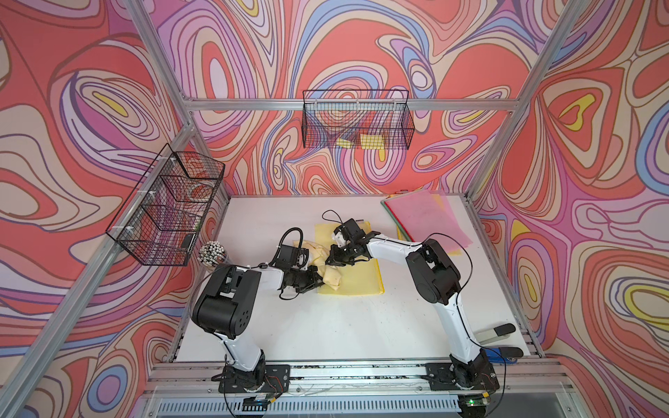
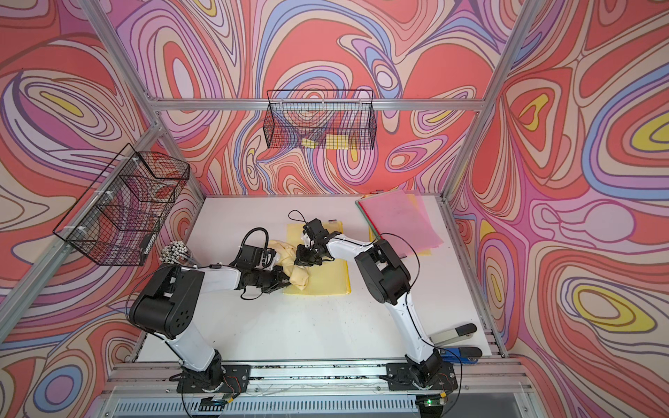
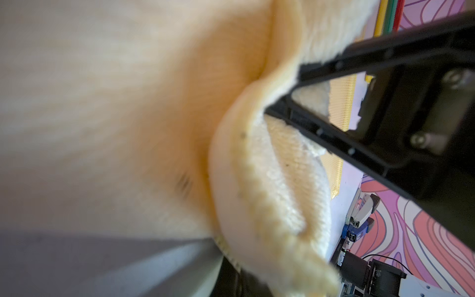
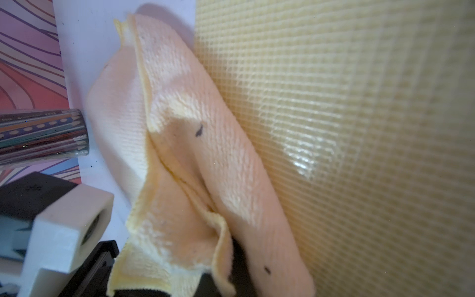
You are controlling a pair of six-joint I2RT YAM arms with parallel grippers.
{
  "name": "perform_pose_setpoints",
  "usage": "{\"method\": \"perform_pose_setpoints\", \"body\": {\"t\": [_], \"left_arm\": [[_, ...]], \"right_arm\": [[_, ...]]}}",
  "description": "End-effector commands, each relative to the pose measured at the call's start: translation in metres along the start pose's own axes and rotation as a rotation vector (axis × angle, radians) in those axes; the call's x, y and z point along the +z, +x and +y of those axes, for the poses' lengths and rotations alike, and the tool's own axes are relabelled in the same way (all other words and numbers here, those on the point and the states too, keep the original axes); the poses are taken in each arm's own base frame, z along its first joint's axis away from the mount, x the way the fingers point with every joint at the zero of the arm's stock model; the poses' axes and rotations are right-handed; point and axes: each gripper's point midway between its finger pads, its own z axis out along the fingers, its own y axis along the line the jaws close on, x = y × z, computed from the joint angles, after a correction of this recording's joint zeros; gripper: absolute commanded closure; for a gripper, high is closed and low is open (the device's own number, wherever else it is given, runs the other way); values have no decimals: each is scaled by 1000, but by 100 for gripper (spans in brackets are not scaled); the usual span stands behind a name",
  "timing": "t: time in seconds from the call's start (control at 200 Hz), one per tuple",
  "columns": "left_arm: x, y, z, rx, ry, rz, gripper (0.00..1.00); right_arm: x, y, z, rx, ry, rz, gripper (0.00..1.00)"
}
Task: Wipe the document bag
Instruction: Wipe the dirt from the document bag.
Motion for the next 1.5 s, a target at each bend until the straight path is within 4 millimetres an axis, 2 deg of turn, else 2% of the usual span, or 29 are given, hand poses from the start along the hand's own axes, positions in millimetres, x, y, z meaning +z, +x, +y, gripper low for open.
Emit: {"method": "perform_pose_setpoints", "body": {"t": [0.0,0.07,0.13,0.245,0.3,0.371,0.471,0.541,0.576,0.671,0.756,0.836,1.057,1.137,1.322,1.387,1.497], "left_arm": [[4,8,10,-28,-17,25,100],[5,8,10,-30,-15,26,100],[7,8,10,-33,-12,31,100],[9,9,10,-44,0,35,100],[9,9,10,-47,6,36,100],[10,10,11,-49,4,36,100],[10,11,12,-53,0,39,100],[10,11,12,-54,1,40,100],[10,11,12,-56,1,39,100],[10,11,11,-57,5,43,100],[10,11,10,-55,4,43,100],[10,10,10,-53,3,42,100],[13,9,10,-67,19,46,100],[13,9,10,-67,18,46,100],[11,8,8,-61,14,49,100],[11,7,7,-60,15,48,100],[12,5,6,-62,19,47,100]], "right_arm": [[-25,5,-99,153,222,-6,100],[-50,-1,-125,177,280,-34,100],[-67,-6,-141,194,311,-56,100],[-84,-17,-144,178,353,-83,100],[-84,-21,-134,169,334,-91,100],[-78,-27,-108,134,286,-105,100],[-51,-25,-63,53,254,-77,100],[-30,-20,-40,3,259,-55,100],[-22,-18,-36,-13,277,-51,100],[-18,-20,-47,-19,372,-69,100],[-34,-24,-64,-22,494,-117,100],[-49,-26,-73,-42,568,-147,100],[-72,-19,-119,-15,768,-137,100],[-82,-19,-129,-11,830,-150,100],[-106,-32,-125,-20,890,-228,100],[-103,-37,-110,-43,833,-242,100],[-80,-33,-80,-97,732,-219,100]]}}
